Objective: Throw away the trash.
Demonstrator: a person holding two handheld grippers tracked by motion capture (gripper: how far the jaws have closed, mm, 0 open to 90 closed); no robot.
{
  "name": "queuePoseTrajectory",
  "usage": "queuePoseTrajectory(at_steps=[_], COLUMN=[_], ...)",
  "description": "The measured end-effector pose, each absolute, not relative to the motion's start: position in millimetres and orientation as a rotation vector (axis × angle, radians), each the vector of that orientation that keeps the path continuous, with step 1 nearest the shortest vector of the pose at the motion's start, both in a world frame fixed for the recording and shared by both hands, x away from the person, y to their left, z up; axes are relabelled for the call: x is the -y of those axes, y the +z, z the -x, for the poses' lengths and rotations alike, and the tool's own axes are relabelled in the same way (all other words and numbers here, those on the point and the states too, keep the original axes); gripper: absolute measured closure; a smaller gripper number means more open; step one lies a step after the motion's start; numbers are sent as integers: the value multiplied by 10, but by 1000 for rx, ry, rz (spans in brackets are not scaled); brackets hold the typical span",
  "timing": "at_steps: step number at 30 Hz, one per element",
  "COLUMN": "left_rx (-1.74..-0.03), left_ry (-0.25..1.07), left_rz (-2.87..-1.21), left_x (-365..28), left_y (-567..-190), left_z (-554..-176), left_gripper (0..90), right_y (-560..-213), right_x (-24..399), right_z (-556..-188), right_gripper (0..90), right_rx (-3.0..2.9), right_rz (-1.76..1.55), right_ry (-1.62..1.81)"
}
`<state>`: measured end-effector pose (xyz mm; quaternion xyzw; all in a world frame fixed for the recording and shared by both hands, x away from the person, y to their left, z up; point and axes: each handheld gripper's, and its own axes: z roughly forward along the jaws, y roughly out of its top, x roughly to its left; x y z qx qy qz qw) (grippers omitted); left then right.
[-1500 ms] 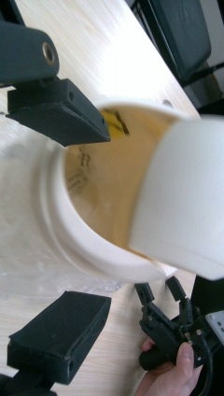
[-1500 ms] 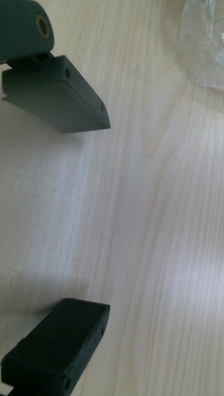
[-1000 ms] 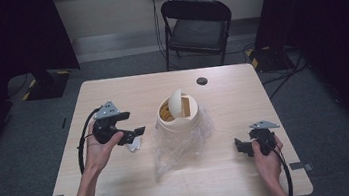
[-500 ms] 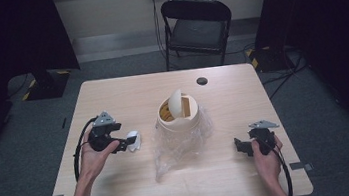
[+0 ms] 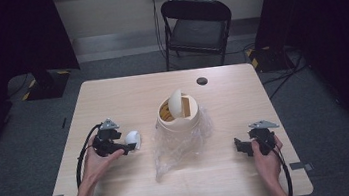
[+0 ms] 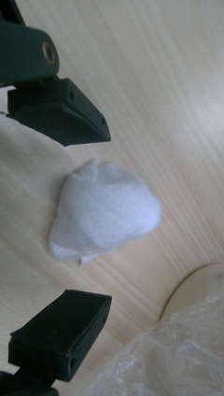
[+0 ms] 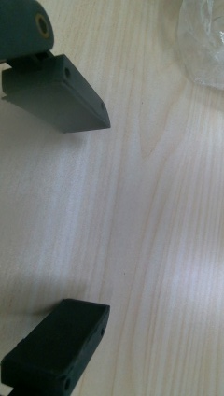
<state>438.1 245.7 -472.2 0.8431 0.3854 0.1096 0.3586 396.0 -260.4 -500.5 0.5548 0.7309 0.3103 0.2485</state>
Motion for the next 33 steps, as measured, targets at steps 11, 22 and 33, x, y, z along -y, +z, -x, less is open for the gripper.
queuePoseTrajectory(at_steps=[11, 22, 33], left_rx=[-968, -935, -920], left_ry=[340, 370, 421], left_rz=[-2210, -2273, -2271], left_x=[-2325, -2234, -2220], left_y=[-4783, -4815, -4848], left_z=[-4424, -4454, -4429], left_gripper=[243, 395, 737], right_y=[-5005, -5005, -5005], right_x=[2604, 2605, 2608], right_z=[-3961, -3961, -3965], right_gripper=[89, 89, 89], right_rx=[-1993, -1994, -1998], right_rz=[-1511, -1511, -1506], right_ry=[846, 847, 849])
